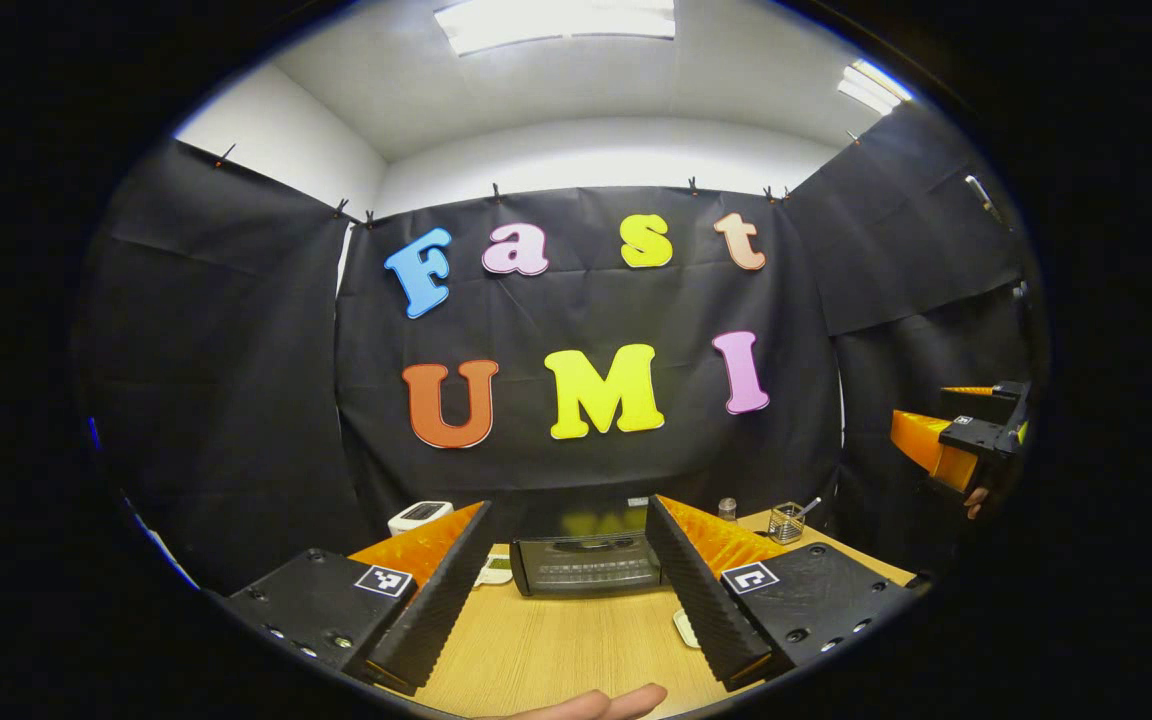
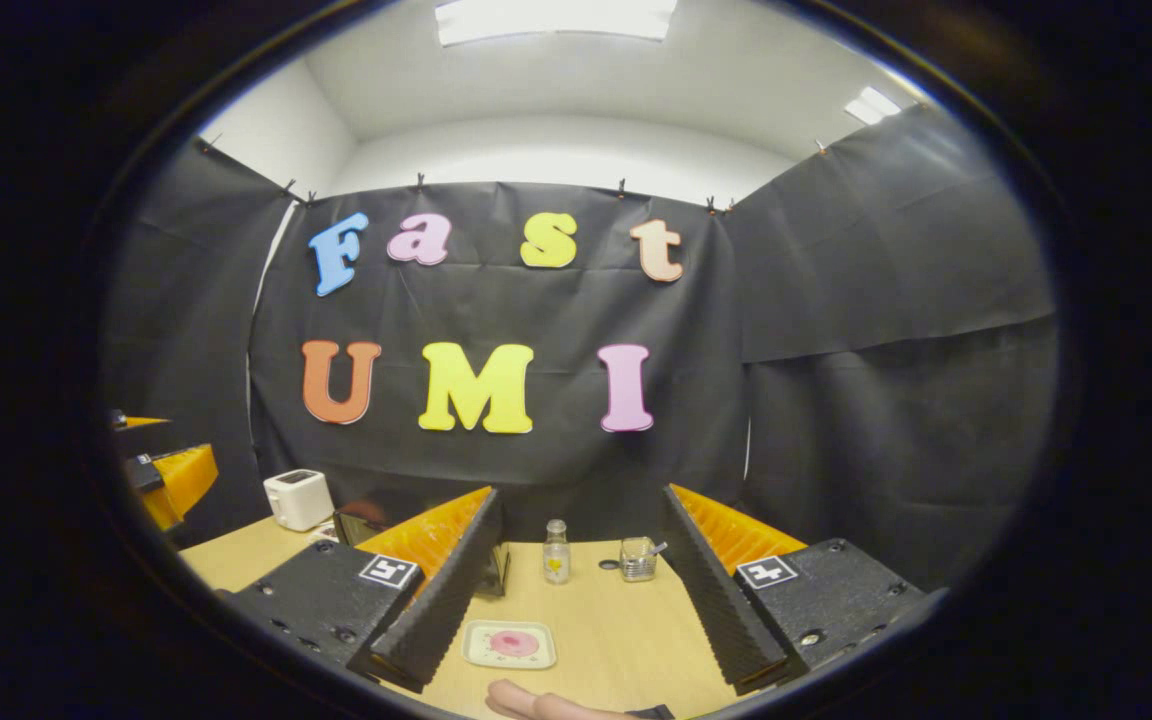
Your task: Open the electric oven with the left hand, put the food in, and close the electric oven.
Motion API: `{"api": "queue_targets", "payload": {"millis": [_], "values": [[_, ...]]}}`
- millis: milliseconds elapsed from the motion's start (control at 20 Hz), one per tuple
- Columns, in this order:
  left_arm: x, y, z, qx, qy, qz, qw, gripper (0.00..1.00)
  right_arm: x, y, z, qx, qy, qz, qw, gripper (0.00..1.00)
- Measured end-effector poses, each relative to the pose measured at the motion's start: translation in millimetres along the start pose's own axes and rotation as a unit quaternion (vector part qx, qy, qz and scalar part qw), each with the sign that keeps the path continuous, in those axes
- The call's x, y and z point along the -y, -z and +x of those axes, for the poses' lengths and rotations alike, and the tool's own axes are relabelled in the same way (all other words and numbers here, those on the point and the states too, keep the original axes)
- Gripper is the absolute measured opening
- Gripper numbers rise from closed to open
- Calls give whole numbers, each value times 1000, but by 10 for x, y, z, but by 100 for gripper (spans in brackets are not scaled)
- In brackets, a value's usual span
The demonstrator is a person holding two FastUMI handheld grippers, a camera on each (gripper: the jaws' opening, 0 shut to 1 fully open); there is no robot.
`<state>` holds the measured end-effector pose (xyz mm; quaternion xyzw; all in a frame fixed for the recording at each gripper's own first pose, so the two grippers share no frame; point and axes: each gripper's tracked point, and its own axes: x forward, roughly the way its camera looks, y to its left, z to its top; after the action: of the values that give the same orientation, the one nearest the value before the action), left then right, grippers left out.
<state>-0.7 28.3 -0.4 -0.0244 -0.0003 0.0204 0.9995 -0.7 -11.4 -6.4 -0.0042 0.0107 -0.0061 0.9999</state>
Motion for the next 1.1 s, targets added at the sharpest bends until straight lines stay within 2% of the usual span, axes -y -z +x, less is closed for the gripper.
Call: {"api": "queue_targets", "payload": {"millis": [350,750,1100], "values": [[-238,-28,48,8,-23,-24,999,96,-7,-37,-36,13,-1,-1,1000,100],[-252,131,212,-9,-7,-26,1000,96,24,-13,107,29,0,7,1000,100],[-194,273,651,-21,0,-21,1000,96,74,-62,413,48,-2,14,999,100]]}}
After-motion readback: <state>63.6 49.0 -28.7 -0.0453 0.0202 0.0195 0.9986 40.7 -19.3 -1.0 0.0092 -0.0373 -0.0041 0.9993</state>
